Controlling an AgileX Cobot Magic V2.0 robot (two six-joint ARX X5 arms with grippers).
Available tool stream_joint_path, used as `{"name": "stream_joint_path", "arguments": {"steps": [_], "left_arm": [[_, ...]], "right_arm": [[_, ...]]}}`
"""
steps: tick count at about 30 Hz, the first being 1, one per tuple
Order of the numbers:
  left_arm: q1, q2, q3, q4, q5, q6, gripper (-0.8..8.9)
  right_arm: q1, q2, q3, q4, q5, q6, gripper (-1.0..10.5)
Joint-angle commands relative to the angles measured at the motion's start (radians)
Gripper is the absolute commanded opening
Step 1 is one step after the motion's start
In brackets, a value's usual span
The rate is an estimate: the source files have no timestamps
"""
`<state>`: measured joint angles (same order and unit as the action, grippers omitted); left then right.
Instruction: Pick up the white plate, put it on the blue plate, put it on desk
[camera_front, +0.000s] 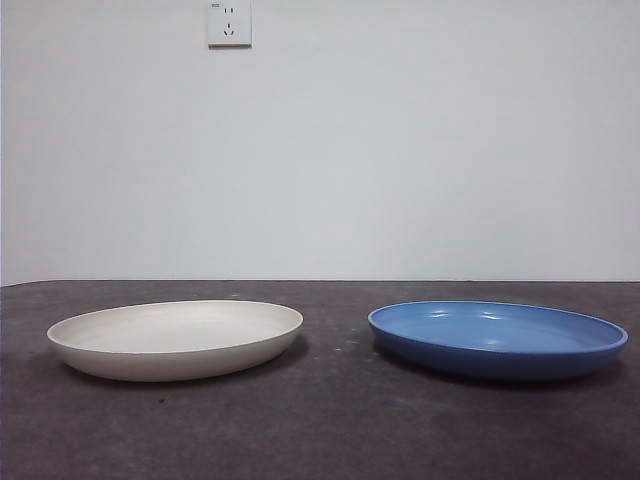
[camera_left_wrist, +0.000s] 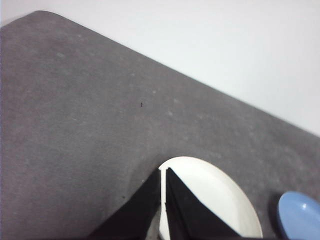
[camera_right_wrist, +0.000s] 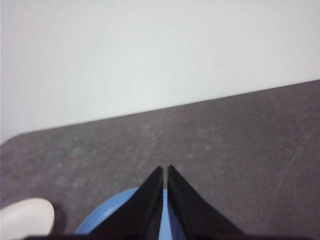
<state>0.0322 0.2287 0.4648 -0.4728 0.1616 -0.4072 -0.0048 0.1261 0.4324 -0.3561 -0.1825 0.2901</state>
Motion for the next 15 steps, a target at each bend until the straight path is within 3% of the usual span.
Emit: {"name": "stream_joint_path", "arguments": {"steps": [1, 5, 15], "left_arm": [[0.002, 0.092, 0.095, -0.056, 0.030, 0.117, 0.15], [0.000, 0.208, 0.195, -0.126, 0.112, 0.209, 0.14], [-0.051, 0.424, 0.352, -0.307, 0.284, 0.320, 0.14]], "right_arm": [[0.000, 0.077, 0.070, -0.057, -0.002, -0.050, 0.1], [0.001, 0.208, 0.186, -0.176, -0.039, -0.113, 0.1], [0.005, 0.556, 0.480, -0.477, -0.166, -0.259, 0.1]]}}
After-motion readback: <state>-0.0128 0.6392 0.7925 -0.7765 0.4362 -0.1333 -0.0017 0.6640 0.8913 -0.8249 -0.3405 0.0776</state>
